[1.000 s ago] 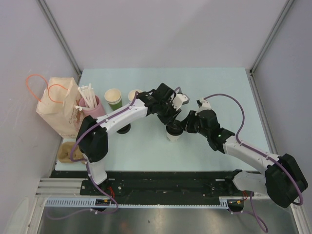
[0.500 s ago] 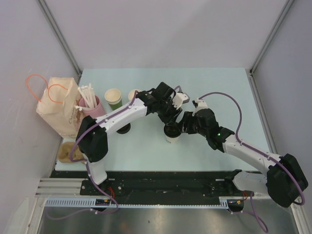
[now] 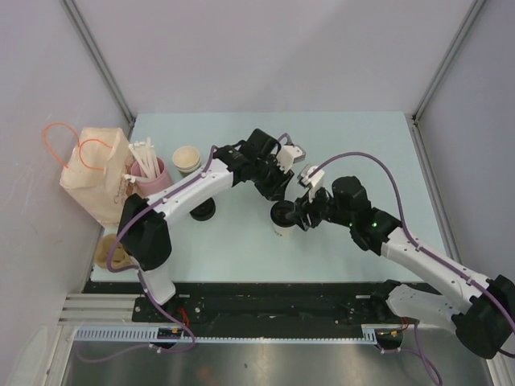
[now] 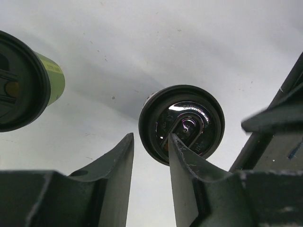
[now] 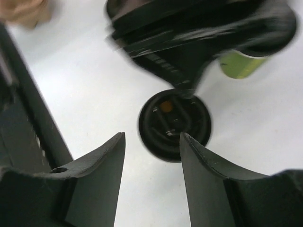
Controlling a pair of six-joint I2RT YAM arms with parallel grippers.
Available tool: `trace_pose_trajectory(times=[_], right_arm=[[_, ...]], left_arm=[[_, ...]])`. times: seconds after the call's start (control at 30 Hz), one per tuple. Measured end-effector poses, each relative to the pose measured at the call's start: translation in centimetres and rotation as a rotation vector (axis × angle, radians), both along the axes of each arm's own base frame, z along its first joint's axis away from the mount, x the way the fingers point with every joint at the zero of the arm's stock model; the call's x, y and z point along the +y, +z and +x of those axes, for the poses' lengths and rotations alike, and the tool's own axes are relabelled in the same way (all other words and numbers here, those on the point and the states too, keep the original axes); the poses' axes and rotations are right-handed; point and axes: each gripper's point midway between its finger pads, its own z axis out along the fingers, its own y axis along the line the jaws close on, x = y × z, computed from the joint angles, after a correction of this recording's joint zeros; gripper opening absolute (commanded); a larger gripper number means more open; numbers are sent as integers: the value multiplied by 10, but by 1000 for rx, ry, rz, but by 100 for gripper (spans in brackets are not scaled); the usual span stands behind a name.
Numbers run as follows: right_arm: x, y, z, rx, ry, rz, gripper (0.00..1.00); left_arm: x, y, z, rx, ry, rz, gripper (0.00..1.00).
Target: Pack the takeout coffee
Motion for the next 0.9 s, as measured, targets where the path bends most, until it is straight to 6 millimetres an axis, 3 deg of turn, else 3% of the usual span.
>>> trace_pose_trajectory(times=[0.13,0.23,0.33,0.47,0.67,0.9], right_arm=[[12,-10,-28,-92,241,-101,50],[9,-8,-23,-102,252,-90,46],[2,-9,-12,-14,151,-42,39],[1,-15,-7,179,-43,57,39],[9,-10,-11,335,-316,203,35],[-5,-19,9,397,-533,265,38]], left_arm=[[1,-1,-3,12,-5,-5,39],[1,-2,-4,23,0,-5,38],[2,-6,-7,47,18,-4,37],[7,-15,-12,97,71,7,29],[23,-20,-24,184,213,-7,30],[33,-15,-40,233,312,-63,36]])
